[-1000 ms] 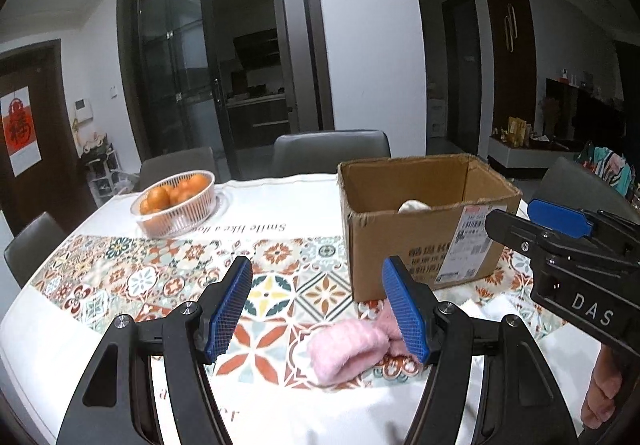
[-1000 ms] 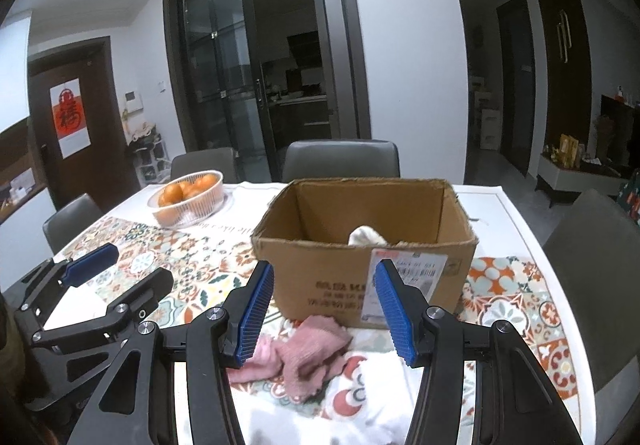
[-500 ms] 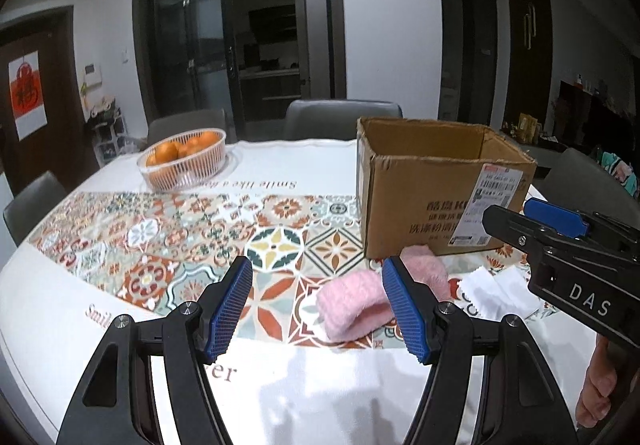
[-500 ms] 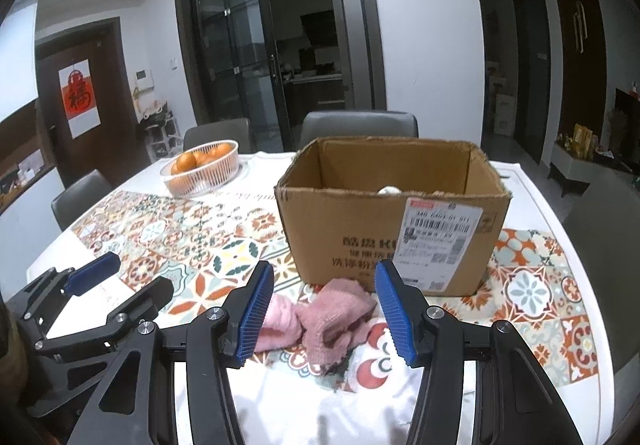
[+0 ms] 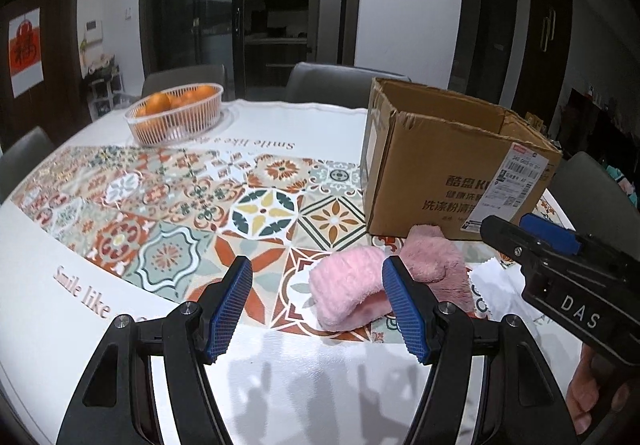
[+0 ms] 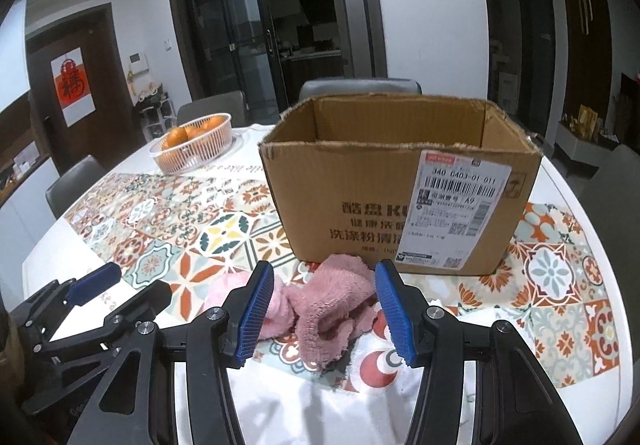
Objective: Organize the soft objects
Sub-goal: 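Close the left tool on the light pink band while the right tool grasps the dusty pink band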
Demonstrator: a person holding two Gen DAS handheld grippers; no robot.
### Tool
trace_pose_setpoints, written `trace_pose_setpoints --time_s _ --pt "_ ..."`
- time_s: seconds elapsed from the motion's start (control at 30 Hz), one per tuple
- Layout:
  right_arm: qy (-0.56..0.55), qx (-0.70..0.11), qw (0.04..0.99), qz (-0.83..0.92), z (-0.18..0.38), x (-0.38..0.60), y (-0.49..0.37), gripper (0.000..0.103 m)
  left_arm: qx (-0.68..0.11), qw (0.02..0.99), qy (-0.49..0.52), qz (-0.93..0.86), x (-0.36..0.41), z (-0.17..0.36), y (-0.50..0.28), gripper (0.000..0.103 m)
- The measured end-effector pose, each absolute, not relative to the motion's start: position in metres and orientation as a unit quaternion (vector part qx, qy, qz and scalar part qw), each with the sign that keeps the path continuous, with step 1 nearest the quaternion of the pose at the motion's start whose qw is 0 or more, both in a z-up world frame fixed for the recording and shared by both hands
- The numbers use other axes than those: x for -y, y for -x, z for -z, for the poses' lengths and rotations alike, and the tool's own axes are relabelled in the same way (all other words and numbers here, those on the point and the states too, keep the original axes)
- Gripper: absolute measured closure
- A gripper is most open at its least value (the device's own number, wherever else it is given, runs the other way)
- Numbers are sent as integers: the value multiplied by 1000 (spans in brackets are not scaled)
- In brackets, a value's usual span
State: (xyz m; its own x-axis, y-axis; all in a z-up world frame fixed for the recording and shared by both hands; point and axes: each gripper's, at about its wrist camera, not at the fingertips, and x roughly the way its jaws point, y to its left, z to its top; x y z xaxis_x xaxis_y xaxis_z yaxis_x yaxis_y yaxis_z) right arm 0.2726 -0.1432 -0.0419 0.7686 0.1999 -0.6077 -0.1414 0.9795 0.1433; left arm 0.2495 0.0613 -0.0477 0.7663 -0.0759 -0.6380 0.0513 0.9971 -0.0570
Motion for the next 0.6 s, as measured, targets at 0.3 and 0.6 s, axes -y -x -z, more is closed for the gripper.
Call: trace_pose_setpoints --time_s 0.3,0.6 --pt "-58 -359 927 -95 65 143 -292 49 -373 925 46 49 -59 67 -276 36" --pt "-63 -388 915 -91 90 142 -306 49 -411 907 69 53 -57 94 -297 36"
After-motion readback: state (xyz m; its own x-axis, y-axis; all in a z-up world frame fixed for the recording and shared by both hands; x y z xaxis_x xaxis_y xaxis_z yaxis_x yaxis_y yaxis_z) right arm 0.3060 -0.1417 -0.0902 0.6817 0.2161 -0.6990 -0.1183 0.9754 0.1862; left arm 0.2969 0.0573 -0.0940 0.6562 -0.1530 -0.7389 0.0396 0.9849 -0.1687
